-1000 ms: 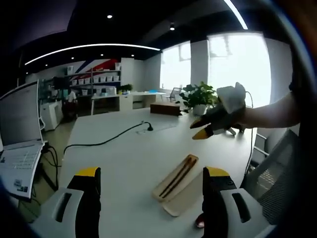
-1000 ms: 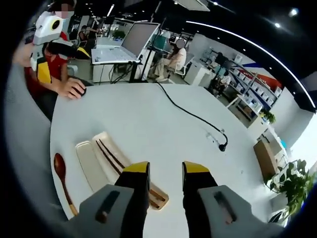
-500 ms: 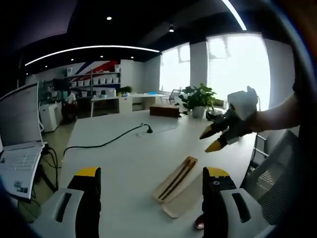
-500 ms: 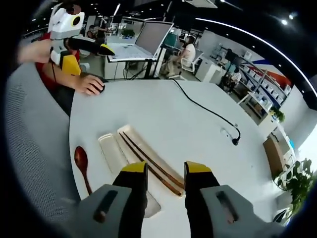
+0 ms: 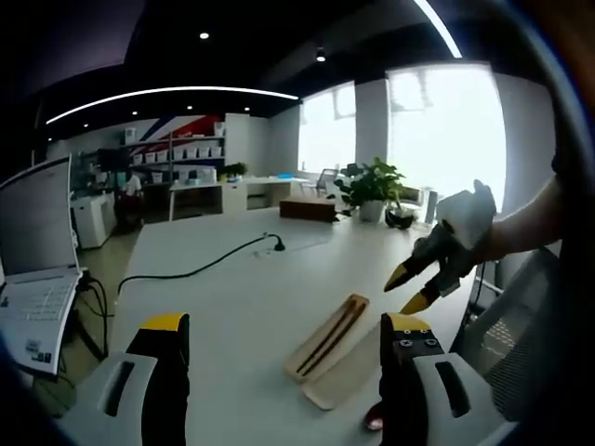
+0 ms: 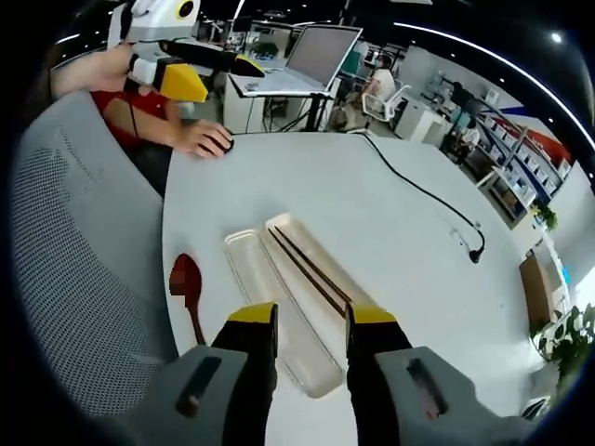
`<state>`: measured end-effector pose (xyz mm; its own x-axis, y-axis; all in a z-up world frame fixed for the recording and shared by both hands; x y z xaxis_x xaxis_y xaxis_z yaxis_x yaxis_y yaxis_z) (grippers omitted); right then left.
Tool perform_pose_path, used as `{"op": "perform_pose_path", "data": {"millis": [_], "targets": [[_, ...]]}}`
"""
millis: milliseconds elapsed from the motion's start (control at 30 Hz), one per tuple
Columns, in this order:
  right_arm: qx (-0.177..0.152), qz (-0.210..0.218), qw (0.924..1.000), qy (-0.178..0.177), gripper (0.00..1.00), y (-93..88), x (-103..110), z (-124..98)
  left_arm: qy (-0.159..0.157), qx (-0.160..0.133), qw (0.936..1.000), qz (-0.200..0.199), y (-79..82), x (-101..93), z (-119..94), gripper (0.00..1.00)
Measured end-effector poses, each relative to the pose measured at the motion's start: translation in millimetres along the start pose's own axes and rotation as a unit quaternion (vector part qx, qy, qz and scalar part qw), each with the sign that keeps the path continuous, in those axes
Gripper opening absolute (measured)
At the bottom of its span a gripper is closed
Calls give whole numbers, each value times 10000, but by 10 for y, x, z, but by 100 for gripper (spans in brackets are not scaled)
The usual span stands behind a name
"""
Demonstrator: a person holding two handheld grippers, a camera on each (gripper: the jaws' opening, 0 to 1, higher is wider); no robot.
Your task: Arrange the utensils inside the cutlery case until each visible utensil rests in its matching compartment.
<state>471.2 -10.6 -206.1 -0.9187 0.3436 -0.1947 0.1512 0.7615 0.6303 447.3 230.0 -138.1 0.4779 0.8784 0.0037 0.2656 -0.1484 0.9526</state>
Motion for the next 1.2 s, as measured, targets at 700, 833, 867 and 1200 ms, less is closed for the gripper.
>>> {"op": "perform_pose_path", "data": {"millis": [700,833,867,1200], "targets": [[361,-86,9949,943,28,-190,407,198,-37,20,10000,-17,-12,-4,11,87],[460,-53,9927,1114,29,-252,476,230,-36,20,10000,-16,-10,-5,5,87],[470,-66,9923,1143,29,-261,491,235,-31,24,10000,-16,-11,-3,3,87],[801,-106,9865,1426,30,-391,606,295,0,6,10000,-25,-1,4,-11,87]]}}
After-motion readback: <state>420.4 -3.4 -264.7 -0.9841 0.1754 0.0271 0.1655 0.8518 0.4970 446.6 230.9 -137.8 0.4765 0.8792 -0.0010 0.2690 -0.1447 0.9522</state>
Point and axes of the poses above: the point that each gripper's makers call its tool centre point, and the gripper's own axes: z roughly forward along the fingers, x roughly to its left, y roughly out of its top, the point moved 6 cm from there along -z, roughly backward along the fingers, and after that the axes turned 3 degrees about y, right-handed, at the moved point
